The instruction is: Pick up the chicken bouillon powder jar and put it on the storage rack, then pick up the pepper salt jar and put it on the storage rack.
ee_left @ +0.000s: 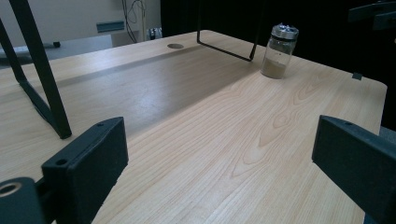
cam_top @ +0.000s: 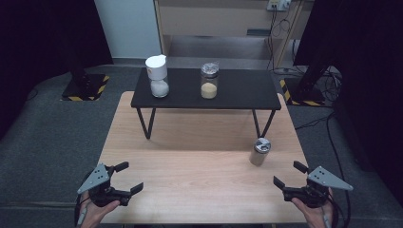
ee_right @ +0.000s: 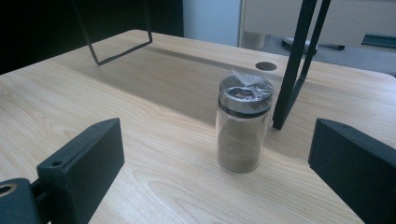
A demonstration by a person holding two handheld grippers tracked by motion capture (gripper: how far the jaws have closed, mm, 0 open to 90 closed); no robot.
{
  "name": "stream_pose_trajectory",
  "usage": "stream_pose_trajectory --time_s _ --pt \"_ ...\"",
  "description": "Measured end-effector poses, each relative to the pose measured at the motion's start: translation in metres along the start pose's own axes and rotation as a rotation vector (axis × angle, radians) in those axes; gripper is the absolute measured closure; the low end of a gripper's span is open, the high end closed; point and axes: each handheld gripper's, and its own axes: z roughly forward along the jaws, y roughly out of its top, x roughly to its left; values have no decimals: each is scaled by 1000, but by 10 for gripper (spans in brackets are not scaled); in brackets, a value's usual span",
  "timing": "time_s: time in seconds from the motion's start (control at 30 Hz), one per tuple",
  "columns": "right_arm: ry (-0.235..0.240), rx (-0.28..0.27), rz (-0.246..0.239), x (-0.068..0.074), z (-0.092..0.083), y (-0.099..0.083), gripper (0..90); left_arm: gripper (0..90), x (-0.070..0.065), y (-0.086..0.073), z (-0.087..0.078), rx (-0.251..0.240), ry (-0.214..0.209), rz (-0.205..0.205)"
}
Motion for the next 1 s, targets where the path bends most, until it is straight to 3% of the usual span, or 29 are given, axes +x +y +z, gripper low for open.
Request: stream_pose_trajectory --time_s 0.57,1.0 --pt "-12 -45 13 3 -8 -1 26 23 0 0 0 -2 1 -2" --pt "-4 -52 5 5 -12 10 26 23 0 0 -1 -2 8 -7"
